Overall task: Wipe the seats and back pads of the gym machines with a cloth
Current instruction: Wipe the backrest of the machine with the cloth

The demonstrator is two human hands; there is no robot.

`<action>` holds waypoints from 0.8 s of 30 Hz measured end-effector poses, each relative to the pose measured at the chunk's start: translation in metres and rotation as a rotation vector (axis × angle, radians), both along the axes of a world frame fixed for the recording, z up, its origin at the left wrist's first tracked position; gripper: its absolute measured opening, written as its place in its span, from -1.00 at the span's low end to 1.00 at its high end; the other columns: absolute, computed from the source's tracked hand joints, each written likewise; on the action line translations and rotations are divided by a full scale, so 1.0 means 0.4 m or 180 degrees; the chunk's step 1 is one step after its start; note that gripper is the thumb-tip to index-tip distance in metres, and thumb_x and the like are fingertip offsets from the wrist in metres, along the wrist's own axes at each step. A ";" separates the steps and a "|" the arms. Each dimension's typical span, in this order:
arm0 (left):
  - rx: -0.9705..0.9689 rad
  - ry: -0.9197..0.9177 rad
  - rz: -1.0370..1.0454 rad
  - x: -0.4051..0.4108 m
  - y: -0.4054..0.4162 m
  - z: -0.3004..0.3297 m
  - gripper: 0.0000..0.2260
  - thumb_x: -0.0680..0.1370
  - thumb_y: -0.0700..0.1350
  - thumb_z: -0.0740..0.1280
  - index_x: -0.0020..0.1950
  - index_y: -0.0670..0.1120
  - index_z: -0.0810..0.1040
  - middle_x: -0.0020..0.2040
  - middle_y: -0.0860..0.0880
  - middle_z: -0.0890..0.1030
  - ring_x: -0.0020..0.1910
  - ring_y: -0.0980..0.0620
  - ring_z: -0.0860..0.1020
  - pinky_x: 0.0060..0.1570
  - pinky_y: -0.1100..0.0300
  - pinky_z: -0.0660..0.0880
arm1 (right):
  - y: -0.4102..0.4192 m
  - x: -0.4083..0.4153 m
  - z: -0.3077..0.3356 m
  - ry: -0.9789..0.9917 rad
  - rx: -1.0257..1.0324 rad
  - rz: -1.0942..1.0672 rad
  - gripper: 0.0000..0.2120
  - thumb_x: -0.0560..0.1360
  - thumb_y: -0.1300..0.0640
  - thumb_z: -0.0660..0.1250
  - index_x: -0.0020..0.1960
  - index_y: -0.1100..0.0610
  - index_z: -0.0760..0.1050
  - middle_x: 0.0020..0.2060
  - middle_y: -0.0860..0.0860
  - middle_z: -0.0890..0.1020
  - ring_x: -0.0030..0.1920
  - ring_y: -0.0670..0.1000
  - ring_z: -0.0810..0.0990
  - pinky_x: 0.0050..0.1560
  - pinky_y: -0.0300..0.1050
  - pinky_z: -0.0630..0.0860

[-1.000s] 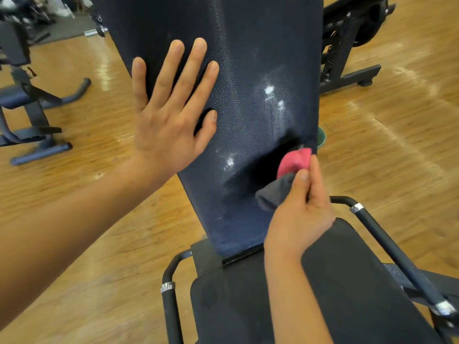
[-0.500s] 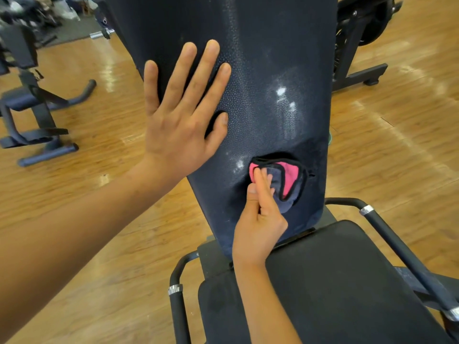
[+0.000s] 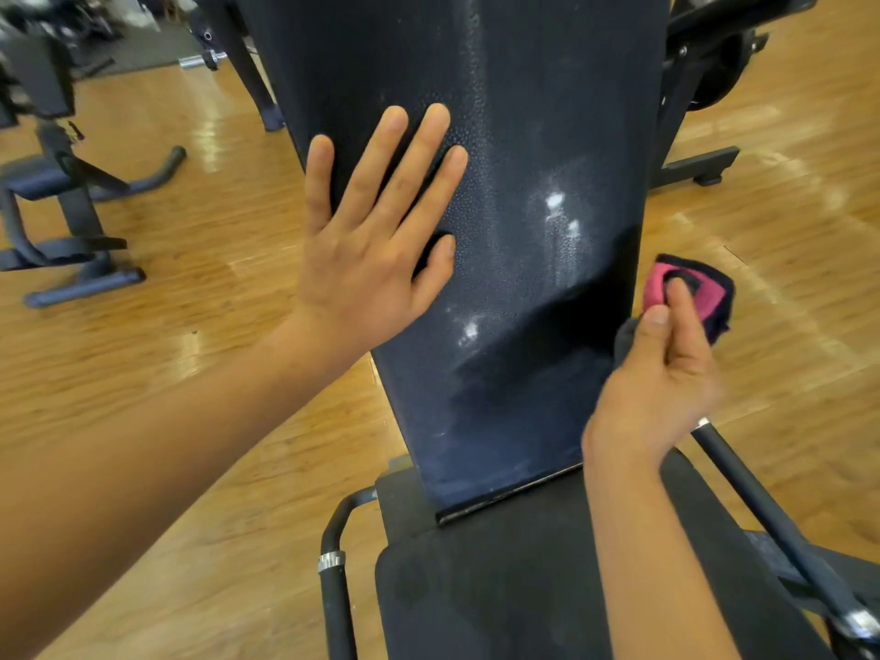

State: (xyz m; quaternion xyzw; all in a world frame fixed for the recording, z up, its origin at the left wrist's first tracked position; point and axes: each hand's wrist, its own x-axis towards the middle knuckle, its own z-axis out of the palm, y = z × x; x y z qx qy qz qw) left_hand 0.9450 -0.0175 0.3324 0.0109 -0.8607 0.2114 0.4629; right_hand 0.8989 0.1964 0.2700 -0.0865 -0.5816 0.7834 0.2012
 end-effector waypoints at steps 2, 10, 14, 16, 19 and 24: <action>0.0018 0.0023 -0.0014 -0.001 0.001 0.001 -0.52 0.68 0.02 0.21 0.58 -0.08 0.38 0.59 -0.10 0.34 0.58 -0.17 0.29 0.47 -0.33 0.11 | -0.077 0.021 -0.017 0.0032 0.0256 0.0226 -0.74 0.60 0.18 0.29 0.26 0.06 0.59 0.16 -0.05 0.66 0.23 -0.10 0.58 0.26 -0.10 0.51; 0.0044 0.0023 -0.0043 0.000 0.007 0.000 -0.53 0.67 0.03 0.21 0.58 -0.06 0.38 0.59 -0.09 0.34 0.58 -0.14 0.29 0.47 -0.31 0.12 | -0.273 0.294 -0.097 0.0543 0.0877 0.0818 -0.70 0.57 0.22 0.24 0.24 0.08 0.61 0.24 -0.08 0.60 0.34 -0.14 0.49 0.28 0.07 0.51; 0.0043 0.0019 -0.0040 0.000 0.006 0.001 -0.53 0.67 0.03 0.22 0.58 -0.06 0.39 0.59 -0.09 0.35 0.58 -0.14 0.30 0.48 -0.30 0.11 | -0.223 0.333 -0.096 0.0334 0.0777 0.1181 -0.68 0.54 0.23 0.24 0.20 0.03 0.63 0.16 -0.13 0.65 0.23 -0.11 0.59 0.17 0.00 0.58; 0.0048 0.0013 -0.0011 0.002 0.007 -0.001 -0.52 0.67 0.03 0.21 0.58 -0.06 0.38 0.59 -0.09 0.34 0.58 -0.14 0.29 0.48 -0.30 0.11 | -0.168 0.308 -0.056 -0.0118 0.0314 0.0919 -0.69 0.56 0.28 0.32 0.18 -0.04 0.63 0.06 -0.20 0.69 0.12 -0.15 0.64 0.08 -0.16 0.57; 0.0025 0.0004 -0.0002 0.002 0.005 0.001 -0.52 0.68 0.03 0.21 0.59 -0.06 0.38 0.59 -0.08 0.34 0.58 -0.14 0.29 0.48 -0.30 0.11 | -0.069 0.205 -0.004 -0.0266 -0.0297 0.0109 -0.71 0.58 0.27 0.30 0.15 -0.07 0.62 0.05 -0.24 0.68 0.14 -0.20 0.61 0.15 -0.27 0.48; -0.0012 0.0019 0.0007 0.003 0.008 0.002 -0.53 0.68 0.03 0.20 0.58 -0.06 0.38 0.59 -0.09 0.35 0.58 -0.14 0.30 0.48 -0.30 0.12 | -0.083 0.093 0.010 -0.0002 -0.0199 -0.0100 -0.75 0.58 0.19 0.30 0.22 0.00 0.60 0.14 -0.11 0.66 0.22 -0.13 0.59 0.25 -0.10 0.49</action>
